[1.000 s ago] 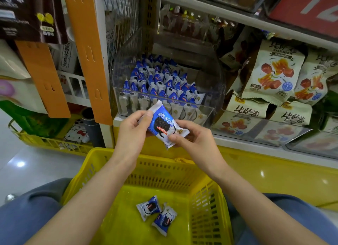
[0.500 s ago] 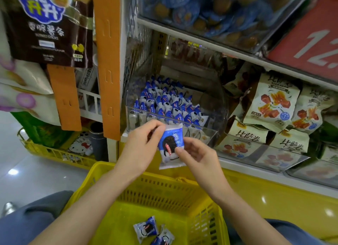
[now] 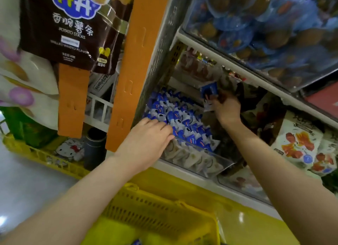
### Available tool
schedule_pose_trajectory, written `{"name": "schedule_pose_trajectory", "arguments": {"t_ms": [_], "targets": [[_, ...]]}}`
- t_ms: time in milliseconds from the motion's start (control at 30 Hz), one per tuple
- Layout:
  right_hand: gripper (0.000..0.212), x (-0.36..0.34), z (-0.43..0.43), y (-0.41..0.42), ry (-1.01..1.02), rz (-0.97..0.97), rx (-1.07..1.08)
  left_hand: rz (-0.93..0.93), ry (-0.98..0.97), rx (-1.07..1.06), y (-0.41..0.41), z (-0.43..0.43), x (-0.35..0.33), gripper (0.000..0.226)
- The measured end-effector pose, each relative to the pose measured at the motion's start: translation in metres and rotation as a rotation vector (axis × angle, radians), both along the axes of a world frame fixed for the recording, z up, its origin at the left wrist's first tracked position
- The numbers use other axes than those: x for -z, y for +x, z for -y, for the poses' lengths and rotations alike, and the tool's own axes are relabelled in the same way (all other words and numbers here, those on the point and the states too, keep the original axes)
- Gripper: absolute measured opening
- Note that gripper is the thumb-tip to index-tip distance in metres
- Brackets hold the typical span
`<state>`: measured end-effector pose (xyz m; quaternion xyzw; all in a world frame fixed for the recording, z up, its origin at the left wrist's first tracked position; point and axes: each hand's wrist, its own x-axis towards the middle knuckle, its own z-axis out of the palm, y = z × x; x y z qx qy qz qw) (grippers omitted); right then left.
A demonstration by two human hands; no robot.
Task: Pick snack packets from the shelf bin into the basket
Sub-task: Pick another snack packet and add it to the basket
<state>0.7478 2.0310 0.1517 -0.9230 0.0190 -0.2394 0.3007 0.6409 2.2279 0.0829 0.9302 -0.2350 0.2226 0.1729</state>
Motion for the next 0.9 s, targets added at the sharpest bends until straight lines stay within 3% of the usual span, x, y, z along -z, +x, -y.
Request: {"name": "schedule_pose_trajectory", "arguments": {"t_ms": [267, 400, 500, 733, 900], "targets": [[0.031, 0.022, 0.011, 0.059, -0.319, -0.314, 0.270, 0.149, -0.095, 0.022, 0.010, -0.002, 0.011, 0.037], [0.031, 0.028, 0.008, 0.068, -0.190, -0.435, 0.236, 0.184, -0.112, 0.019, 0.012, -0.002, 0.016, 0.035], [0.034, 0.029, 0.008, 0.075, -0.055, -0.410, 0.157, 0.188, -0.105, 0.009, 0.013, -0.002, 0.017, 0.035], [0.022, 0.041, 0.011, 0.077, -0.023, -0.463, 0.156, 0.173, -0.118, 0.013, 0.012, -0.001, 0.016, 0.031], [0.033, 0.040, 0.008, 0.072, 0.179, -0.431, 0.138, 0.128, -0.099, -0.004, 0.010, -0.001, 0.013, 0.035]]}}
